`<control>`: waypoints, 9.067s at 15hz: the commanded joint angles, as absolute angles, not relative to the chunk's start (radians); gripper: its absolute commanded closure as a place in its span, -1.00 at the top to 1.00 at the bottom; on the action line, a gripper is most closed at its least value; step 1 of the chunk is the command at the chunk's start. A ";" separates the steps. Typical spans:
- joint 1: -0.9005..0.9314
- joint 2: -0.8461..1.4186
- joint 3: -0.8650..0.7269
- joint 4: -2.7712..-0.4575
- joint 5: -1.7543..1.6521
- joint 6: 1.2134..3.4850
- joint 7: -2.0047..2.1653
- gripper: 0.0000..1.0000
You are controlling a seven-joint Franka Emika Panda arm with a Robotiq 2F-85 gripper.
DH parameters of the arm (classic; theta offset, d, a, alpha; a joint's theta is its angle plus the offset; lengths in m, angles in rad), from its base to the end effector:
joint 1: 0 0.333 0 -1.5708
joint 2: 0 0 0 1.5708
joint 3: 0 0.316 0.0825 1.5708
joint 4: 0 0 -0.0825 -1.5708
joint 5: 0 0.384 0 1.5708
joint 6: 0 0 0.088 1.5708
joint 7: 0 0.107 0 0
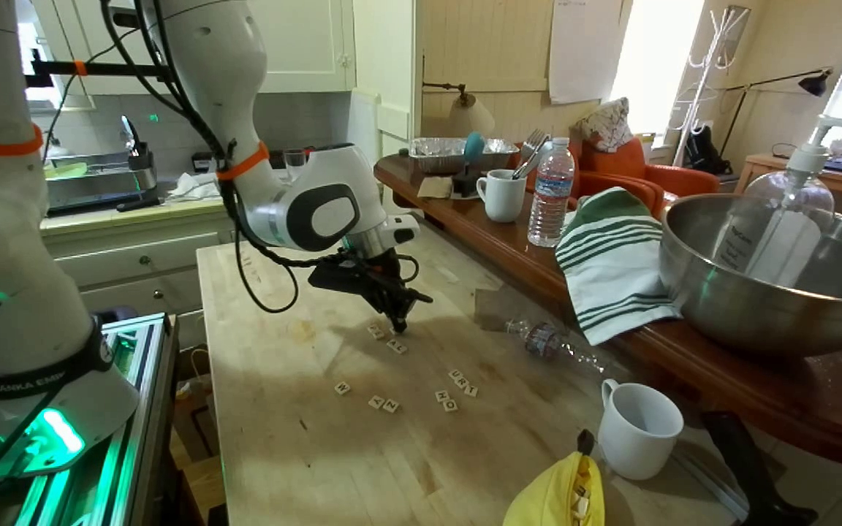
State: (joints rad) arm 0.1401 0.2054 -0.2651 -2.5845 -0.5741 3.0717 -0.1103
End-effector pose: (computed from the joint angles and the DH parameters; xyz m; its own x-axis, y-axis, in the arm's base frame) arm 0.4592 -0.0178 0.2117 0.8191 0.5471 0.1723 0.4992 -0.8279 0.2558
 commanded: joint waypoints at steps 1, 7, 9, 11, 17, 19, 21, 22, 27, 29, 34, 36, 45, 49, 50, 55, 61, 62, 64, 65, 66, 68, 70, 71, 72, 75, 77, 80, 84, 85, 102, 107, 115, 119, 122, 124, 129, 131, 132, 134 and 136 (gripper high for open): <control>0.189 0.226 -0.346 -2.607 -0.663 3.089 -0.049 -1.00; 0.233 0.229 -0.411 -2.615 -0.740 3.086 -0.010 -1.00; 0.239 0.227 -0.411 -2.624 -0.748 3.088 -0.011 -1.00; 0.245 0.225 -0.415 -2.628 -0.755 3.088 -0.012 -1.00; 0.260 0.213 -0.434 -2.642 -0.792 3.086 -0.011 -1.00; 0.261 0.209 -0.436 -2.651 -0.799 3.088 -0.012 -1.00; 0.264 0.205 -0.439 -2.658 -0.805 3.089 -0.011 -1.00; 0.265 0.202 -0.440 -2.662 -0.806 3.089 -0.011 -1.00; 0.265 0.194 -0.440 -2.671 -0.810 3.086 -0.010 -1.00; 0.267 0.193 -0.440 -2.671 -0.810 3.085 -0.009 -1.00; 0.265 0.195 -0.428 -2.677 -0.790 3.085 -0.011 -1.00; 0.265 0.194 -0.425 -2.680 -0.783 3.084 -0.006 -1.00; 0.261 0.177 -0.429 -2.675 -0.784 3.081 0.022 -1.00; 0.256 0.153 -0.433 -2.678 -0.787 3.088 0.034 -1.00; 0.255 0.151 -0.432 -2.680 -0.786 3.089 0.036 -1.00; 0.252 0.134 -0.436 -2.686 -0.788 3.094 0.052 -1.00; 0.247 0.118 -0.451 -2.699 -0.791 3.131 0.075 -1.00; 0.249 0.116 -0.456 -2.700 -0.795 3.138 0.081 -1.00; 0.249 0.118 -0.462 -2.702 -0.794 3.145 0.082 -1.00; 0.248 0.124 -0.466 -2.699 -0.792 3.142 0.082 -1.00; 0.248 0.126 -0.470 -2.697 -0.793 3.140 0.084 -1.00; 0.247 0.131 -0.479 -2.694 -0.792 3.139 0.086 -1.00; 0.247 0.137 -0.484 -2.692 -0.788 3.139 0.085 -1.00; 0.248 0.144 -0.485 -2.689 -0.787 3.138 0.085 -1.00; 0.248 0.150 -0.486 -2.686 -0.785 3.137 0.084 -1.00; 0.251 0.174 -0.491 -2.674 -0.784 3.136 0.090 -1.00; 0.251 0.191 -0.492 -2.668 -0.779 3.138 0.095 -1.00; 0.247 0.207 -0.486 -2.654 -0.762 3.142 0.106 -1.00; 0.240 0.230 -0.475 -2.629 -0.731 3.154 0.128 -1.00; 0.236 0.237 -0.471 -2.620 -0.718 3.157 0.132 -1.00; 0.159 0.375 -0.426 -2.455 -0.497 3.129 0.130 -1.00; 0.120 0.389 -0.422 -2.432 -0.466 3.119 0.125 -1.00; 0.050 0.271 -0.406 -2.504 -0.459 3.121 0.108 -1.00; 0.006 0.256 -0.399 -2.506 -0.446 3.139 0.112 -1.00; -0.027 0.271 -0.380 -2.489 -0.423 3.134 0.112 -1.00; -0.065 0.279 -0.339 -2.481 -0.388 3.127 0.104 -1.00; -0.092 0.305 -0.293 -2.439 -0.231 3.115 0.035 -1.00; -0.105 0.320 -0.283 -2.416 -0.201 3.105 0.021 -1.00; -0.108 0.326 -0.282 -2.407 -0.190 3.103 0.017 -1.00; -0.114 0.341 -0.279 -2.389 -0.173 3.099 0.011 -1.00; -0.124 0.355 -0.271 -2.373 -0.158 3.092 0.004 -1.00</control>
